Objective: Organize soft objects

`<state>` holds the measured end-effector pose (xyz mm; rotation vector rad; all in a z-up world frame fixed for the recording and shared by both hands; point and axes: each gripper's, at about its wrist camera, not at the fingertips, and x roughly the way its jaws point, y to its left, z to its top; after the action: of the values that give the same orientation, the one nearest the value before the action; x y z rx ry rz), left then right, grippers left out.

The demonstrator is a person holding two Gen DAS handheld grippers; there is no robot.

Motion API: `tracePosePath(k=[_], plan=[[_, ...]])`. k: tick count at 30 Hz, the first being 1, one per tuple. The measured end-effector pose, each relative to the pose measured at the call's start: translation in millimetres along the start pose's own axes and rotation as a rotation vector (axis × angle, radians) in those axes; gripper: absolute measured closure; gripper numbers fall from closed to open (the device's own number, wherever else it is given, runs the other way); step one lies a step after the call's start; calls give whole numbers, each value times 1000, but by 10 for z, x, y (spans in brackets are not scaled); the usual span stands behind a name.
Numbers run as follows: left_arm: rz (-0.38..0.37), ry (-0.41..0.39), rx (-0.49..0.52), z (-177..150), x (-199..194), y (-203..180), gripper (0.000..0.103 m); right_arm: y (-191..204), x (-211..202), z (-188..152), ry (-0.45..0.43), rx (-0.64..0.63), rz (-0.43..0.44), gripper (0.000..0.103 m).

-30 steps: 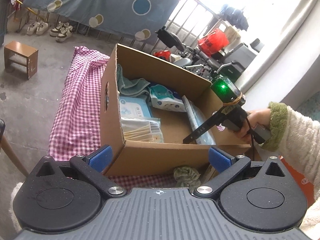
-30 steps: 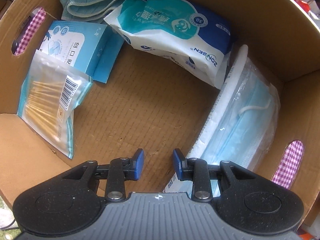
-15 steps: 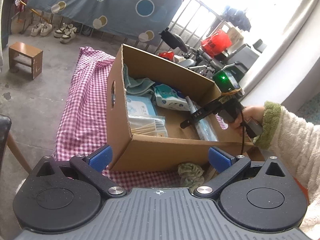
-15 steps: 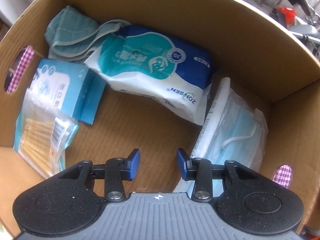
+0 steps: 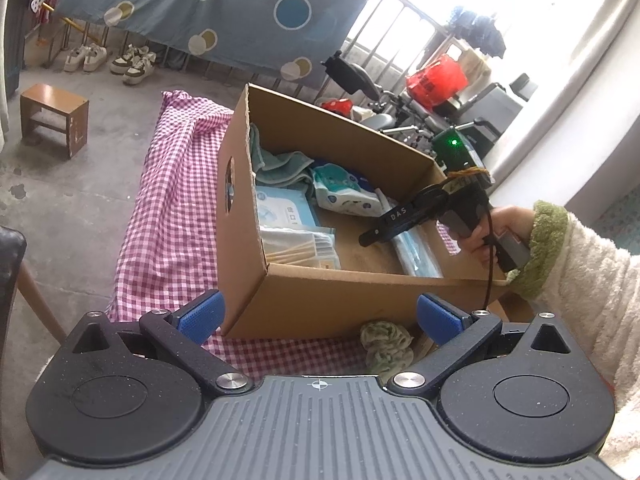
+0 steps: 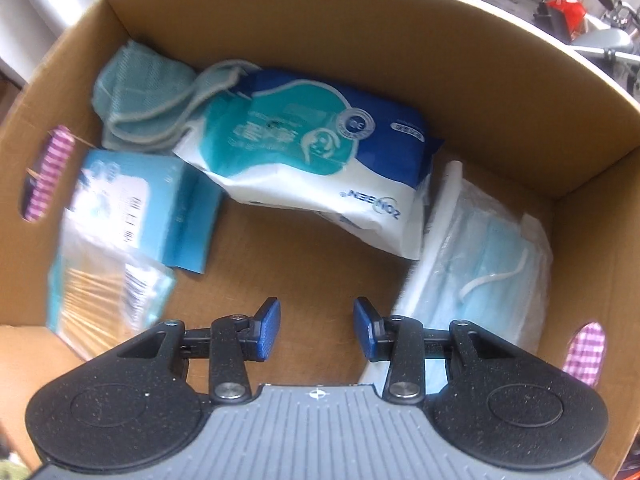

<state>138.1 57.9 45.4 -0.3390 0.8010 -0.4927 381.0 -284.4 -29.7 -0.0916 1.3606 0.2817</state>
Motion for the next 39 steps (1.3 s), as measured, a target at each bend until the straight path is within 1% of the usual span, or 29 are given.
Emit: tracePosePath(k=[5, 8, 10, 13, 15, 17, 21, 24, 27, 30, 33, 35, 39], plan=[[10, 1, 16, -7, 11, -31, 0, 113, -260, -85, -36, 38, 95, 60], [6, 0, 24, -6, 18, -36, 0, 66, -533, -197, -52, 61, 162, 60], [4, -2, 28, -7, 32, -32, 0, 98, -662, -232, -35, 97, 190, 60], [1, 0, 35, 7, 60, -16, 0, 101, -670, -362, 24, 164, 212, 60], [3, 4, 42, 17, 81, -6, 0, 136, -626, -460, 73, 193, 195, 60], [10, 9, 44, 34, 112, 5, 0, 118, -571, -545, 130, 208, 161, 60], [10, 18, 32, 68, 181, 28, 0, 28, -289, -637, 251, 254, 106, 60], [8, 27, 33, 75, 221, 17, 0, -85, -100, -642, 342, 303, 92, 60], [7, 31, 41, 75, 228, 1, 0, -174, 55, -666, 402, 342, 84, 60], [9, 29, 47, 66, 221, -4, 0, -220, 147, -712, 415, 365, 64, 60], [14, 30, 47, 73, 222, 0, 0, -269, 156, -747, 399, 402, 73, 59], [14, 31, 43, 77, 230, 10, 0, -295, 98, -748, 345, 408, 71, 59], [18, 33, 34, 79, 239, 20, 0, -364, 68, -768, 312, 454, 84, 57]])
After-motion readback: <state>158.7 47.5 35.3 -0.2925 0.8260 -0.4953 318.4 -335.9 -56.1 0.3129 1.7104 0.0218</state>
